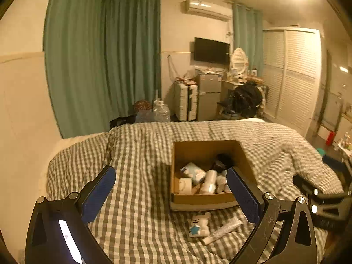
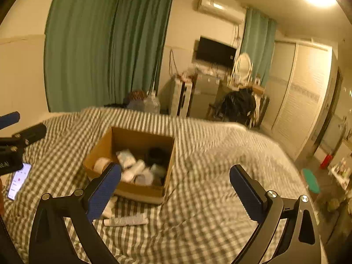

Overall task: Organize objects
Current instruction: 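Move both tools back toward the remaining bear and toothpaste, then grasp the white bear figurine with the left gripper while the right gripper grasps the toothpaste tube, then lower the bear and toothpaste into the box and open both grippers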

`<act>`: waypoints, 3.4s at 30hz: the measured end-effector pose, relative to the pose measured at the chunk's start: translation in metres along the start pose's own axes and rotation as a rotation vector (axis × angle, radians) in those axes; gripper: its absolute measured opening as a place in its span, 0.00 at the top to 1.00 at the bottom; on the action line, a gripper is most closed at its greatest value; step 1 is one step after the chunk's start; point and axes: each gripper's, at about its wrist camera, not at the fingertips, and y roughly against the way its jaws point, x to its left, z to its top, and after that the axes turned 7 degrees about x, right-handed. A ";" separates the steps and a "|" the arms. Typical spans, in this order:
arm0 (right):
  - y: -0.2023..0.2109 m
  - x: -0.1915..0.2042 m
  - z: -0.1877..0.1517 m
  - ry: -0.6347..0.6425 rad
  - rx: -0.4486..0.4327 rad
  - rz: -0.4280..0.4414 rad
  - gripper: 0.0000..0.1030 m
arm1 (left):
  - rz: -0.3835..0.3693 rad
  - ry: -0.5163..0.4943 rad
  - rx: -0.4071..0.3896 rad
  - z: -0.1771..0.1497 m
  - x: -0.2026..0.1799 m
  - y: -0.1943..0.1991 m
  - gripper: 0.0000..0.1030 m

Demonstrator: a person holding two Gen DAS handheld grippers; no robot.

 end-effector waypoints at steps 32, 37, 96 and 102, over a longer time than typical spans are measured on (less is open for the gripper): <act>-0.144 -0.014 -0.088 -0.199 0.308 0.085 0.03 | -0.112 -0.091 0.526 -0.128 -0.064 -0.202 0.52; -0.148 -0.008 -0.090 -0.182 0.319 0.082 0.03 | -0.123 -0.101 0.529 -0.132 -0.066 -0.194 0.53; -0.069 0.051 -0.080 -0.038 0.309 0.336 0.82 | -0.110 -0.001 0.350 -0.081 -0.019 -0.045 0.53; -0.049 0.048 -0.041 -0.011 0.235 0.358 0.82 | -0.141 -0.026 0.291 -0.041 -0.023 -0.039 0.53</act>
